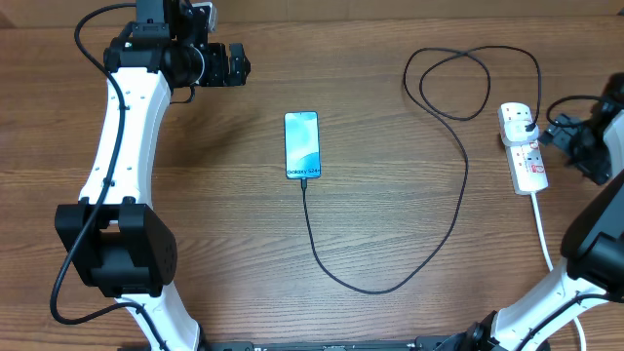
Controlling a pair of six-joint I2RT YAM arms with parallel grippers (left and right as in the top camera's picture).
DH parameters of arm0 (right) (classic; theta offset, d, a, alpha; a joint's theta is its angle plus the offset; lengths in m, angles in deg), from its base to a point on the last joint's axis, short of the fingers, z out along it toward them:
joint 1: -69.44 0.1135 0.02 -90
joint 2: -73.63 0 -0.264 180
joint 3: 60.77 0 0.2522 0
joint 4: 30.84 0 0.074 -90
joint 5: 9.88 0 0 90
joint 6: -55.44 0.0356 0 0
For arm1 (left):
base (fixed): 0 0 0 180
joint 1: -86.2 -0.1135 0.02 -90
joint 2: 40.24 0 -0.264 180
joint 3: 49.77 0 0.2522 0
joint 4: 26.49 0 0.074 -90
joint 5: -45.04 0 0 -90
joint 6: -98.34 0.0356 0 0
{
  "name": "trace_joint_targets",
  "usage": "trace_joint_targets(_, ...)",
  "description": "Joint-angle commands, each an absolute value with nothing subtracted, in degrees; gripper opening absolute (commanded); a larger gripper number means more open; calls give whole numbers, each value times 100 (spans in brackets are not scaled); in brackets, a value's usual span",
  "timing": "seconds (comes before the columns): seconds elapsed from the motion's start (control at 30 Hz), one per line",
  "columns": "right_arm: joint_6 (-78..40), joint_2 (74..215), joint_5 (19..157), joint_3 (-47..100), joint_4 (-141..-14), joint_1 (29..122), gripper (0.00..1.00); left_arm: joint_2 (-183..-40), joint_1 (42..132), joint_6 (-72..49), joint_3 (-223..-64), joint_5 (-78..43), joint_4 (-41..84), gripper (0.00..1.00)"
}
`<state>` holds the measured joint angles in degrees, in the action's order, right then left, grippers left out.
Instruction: Plug charger to phone and switch on socket
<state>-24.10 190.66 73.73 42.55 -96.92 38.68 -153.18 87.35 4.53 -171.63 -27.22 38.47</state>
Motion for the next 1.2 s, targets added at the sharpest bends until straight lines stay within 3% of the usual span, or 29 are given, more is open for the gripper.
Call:
trace_joint_targets(0.0,-2502,19217,7827,4297,-9661,3667,100,-15349,8772,604,-17149,-2757,3840,100)
trace_joint_targets(1.17,-2285,19326,7830,4294,-9526,3949,100,-15349,8772,604,-17149,-2757,3840,100)
